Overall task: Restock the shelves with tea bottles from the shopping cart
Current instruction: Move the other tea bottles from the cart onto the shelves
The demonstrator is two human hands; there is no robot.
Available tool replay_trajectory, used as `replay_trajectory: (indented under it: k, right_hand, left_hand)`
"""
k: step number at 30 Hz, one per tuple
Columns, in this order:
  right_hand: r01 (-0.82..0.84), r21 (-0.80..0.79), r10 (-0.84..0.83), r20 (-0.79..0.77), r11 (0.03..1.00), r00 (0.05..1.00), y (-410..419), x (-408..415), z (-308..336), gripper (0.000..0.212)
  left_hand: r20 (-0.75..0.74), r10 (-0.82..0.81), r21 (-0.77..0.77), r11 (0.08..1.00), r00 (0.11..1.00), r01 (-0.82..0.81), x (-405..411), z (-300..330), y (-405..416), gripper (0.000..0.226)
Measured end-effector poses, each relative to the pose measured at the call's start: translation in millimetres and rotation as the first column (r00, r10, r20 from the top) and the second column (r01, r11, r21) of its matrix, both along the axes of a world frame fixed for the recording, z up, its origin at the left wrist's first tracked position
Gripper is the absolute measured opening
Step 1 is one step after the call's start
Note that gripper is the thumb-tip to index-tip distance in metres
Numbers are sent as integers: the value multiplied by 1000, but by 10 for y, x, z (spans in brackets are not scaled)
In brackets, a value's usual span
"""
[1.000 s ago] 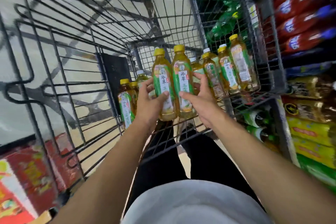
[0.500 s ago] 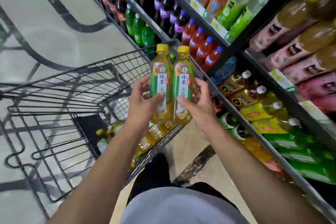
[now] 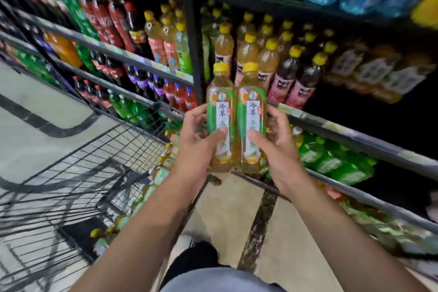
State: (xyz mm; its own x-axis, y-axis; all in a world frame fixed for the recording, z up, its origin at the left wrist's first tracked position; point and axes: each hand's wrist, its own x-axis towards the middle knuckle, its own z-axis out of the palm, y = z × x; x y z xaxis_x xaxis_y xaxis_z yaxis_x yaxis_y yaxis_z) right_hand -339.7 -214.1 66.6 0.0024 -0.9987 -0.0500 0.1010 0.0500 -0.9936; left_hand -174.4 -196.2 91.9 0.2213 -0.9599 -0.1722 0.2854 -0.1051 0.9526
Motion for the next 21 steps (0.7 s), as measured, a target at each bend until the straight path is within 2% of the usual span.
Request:
replay_trajectory:
  k: [5,9,12,16,21]
  right_hand:
    - [132,-83,-127,63,988,990,298,-723,287,61]
    - [219,-112,-209,97,969,973,591,-1263,404,54]
    - [289,-103,-278,110,952,954,840,-1652,477,54]
    - [396,-120,-389,78,910,918,1195,-2159,591,53]
    - [517,-148,-510,82,843,856,1542,-2802,744,53]
  left_hand:
    - [70,-156,-73,984,985,161,-710,296,56,50]
    - [122,-257,-118,955,959,271,-1278,423,159,51]
    - [105,-338,-130,928,935,350,-1693,472,280,50]
    - [151,-419,-141,887,895,439,-2256,564,426,48]
    - [140,-548,-171,807,825,565,-2983,737,566,47]
